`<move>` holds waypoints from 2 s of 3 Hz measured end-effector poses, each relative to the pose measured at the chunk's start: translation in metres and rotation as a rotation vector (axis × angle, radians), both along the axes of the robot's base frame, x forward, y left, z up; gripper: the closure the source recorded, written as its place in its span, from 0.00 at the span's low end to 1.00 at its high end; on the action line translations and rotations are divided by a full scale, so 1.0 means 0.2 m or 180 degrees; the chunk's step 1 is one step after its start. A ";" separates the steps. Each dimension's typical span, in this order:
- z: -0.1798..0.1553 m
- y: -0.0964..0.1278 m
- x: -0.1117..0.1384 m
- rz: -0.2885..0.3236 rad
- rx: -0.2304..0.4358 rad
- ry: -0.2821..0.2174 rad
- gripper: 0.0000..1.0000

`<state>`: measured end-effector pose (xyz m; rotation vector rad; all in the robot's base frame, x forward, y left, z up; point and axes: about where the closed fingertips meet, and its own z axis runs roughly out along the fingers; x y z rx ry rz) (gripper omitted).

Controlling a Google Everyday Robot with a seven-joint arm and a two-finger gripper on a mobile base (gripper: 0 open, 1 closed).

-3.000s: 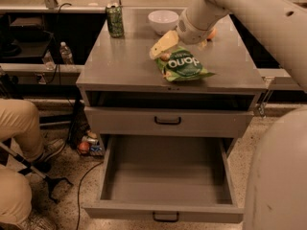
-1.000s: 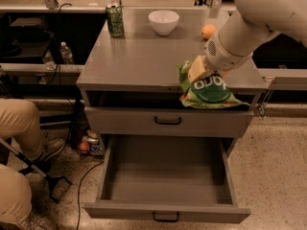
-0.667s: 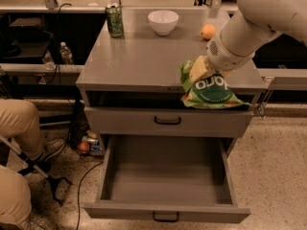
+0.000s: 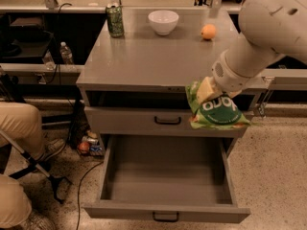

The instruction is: Place green rice chip bag into middle drawer

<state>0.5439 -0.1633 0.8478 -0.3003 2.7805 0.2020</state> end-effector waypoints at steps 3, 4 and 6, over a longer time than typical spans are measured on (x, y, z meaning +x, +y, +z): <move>-0.44 0.04 -0.39 0.0424 0.0194 0.0555 1.00; -0.67 0.15 -0.42 0.0714 0.0232 0.0684 1.00; -1.34 0.58 -0.41 0.1328 0.0950 0.0819 1.00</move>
Offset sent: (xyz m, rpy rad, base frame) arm -0.1134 0.0117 -0.1305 0.1190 0.2582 0.2158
